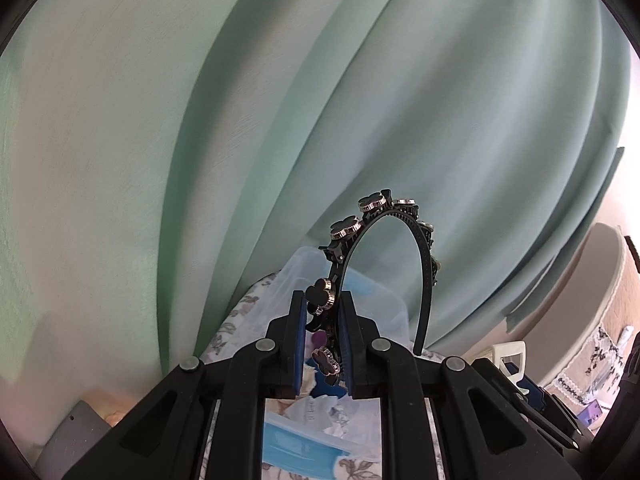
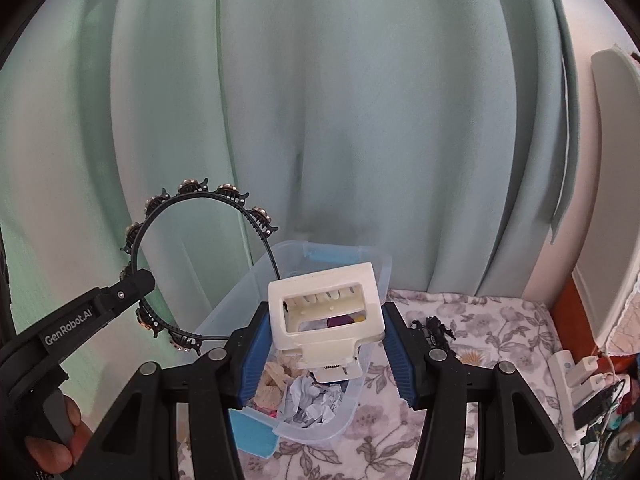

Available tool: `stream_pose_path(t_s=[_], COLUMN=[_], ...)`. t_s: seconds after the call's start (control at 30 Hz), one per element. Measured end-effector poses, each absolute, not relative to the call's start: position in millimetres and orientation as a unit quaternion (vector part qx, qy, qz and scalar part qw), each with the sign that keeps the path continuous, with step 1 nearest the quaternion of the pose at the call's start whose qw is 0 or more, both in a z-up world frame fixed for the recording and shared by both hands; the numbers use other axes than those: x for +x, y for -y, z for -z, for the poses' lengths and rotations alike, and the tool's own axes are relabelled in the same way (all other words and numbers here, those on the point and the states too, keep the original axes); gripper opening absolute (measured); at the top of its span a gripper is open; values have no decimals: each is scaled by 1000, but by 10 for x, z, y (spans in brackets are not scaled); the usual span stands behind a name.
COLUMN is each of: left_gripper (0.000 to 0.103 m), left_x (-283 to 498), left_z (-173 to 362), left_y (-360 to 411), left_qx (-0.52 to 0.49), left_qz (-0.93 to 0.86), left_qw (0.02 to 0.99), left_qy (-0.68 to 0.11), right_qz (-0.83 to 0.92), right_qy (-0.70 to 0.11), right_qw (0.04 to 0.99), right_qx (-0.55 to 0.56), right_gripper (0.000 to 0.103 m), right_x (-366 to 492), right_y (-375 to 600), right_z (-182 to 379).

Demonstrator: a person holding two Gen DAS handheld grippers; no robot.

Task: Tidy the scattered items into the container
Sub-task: 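Carry the headband and white clip with both grippers over the clear box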

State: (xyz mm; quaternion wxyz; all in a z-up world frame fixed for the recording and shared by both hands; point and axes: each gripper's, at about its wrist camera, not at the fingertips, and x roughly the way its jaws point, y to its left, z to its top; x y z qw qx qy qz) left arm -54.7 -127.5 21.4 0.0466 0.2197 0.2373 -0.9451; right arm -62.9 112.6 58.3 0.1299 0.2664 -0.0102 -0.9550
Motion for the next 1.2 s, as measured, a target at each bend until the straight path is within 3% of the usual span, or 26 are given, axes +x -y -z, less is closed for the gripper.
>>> stream_pose_path(t_s=[0.8,1.03,1.2], left_gripper=[16,13,13], left_x=[-1048,-1279,-1052], left_z=[328,374,556], left_y=[1242,781,1138], left_qx=[294,308,312], left_qz=[926,924,922], left_qw=[89,83,82], left_qy=[-218,-213,-213], right_qz=[926,919,916], right_qy=[-11,-12,-13], right_qw=[150,153,153], right_qx=[346,363,371], right_gripper=[57,57,57], right_x=[-900,-984,-1028], right_y=[-763,-743,-734], right_z=[85,222,284])
